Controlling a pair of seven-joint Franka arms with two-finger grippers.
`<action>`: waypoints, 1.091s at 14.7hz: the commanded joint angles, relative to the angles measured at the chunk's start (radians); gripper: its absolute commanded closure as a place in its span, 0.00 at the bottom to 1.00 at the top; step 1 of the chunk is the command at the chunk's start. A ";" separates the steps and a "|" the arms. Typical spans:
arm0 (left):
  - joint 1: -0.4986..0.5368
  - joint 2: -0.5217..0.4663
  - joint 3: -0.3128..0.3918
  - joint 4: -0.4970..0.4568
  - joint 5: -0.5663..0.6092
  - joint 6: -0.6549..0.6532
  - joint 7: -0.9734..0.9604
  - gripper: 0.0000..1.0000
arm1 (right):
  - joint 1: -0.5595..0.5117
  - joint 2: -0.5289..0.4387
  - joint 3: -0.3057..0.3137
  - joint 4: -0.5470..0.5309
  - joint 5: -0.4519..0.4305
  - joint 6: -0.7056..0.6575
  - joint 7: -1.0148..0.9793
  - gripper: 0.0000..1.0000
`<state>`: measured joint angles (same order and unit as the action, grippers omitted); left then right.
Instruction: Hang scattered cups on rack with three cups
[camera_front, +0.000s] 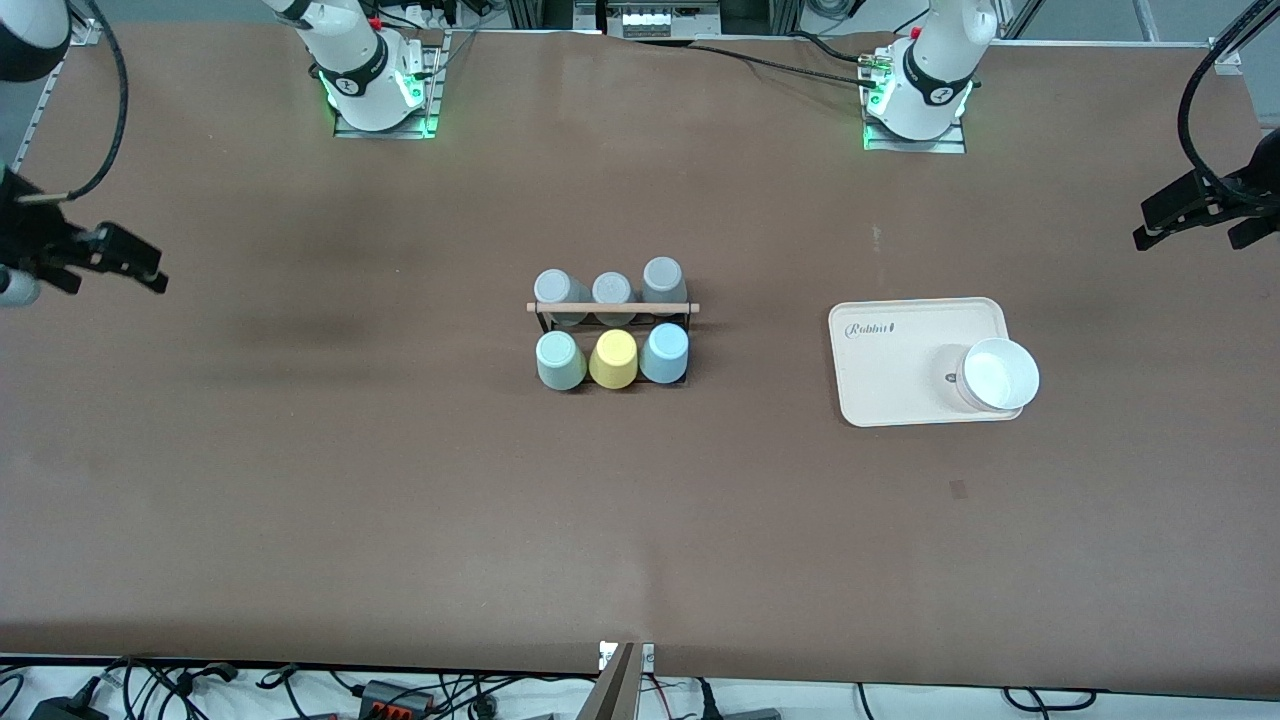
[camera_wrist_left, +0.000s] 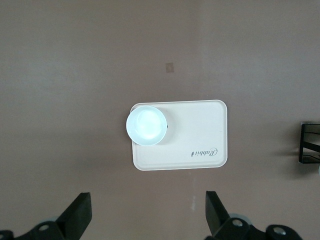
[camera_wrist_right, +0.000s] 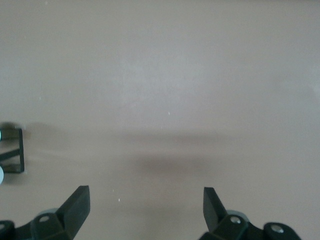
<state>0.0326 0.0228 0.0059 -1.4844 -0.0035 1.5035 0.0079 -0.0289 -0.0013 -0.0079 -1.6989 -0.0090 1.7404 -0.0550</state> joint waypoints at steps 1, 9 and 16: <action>0.009 -0.001 -0.004 0.001 -0.010 0.006 0.015 0.00 | -0.005 -0.051 0.006 -0.053 -0.005 0.011 -0.016 0.00; 0.009 -0.001 -0.004 0.003 -0.009 0.006 0.015 0.00 | -0.005 -0.045 0.006 -0.034 -0.005 -0.004 -0.014 0.00; 0.009 -0.001 -0.004 0.003 -0.009 0.006 0.014 0.00 | -0.019 -0.049 0.011 -0.033 0.003 -0.004 -0.016 0.00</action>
<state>0.0326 0.0228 0.0059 -1.4844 -0.0035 1.5036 0.0079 -0.0293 -0.0352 -0.0077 -1.7265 -0.0088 1.7407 -0.0550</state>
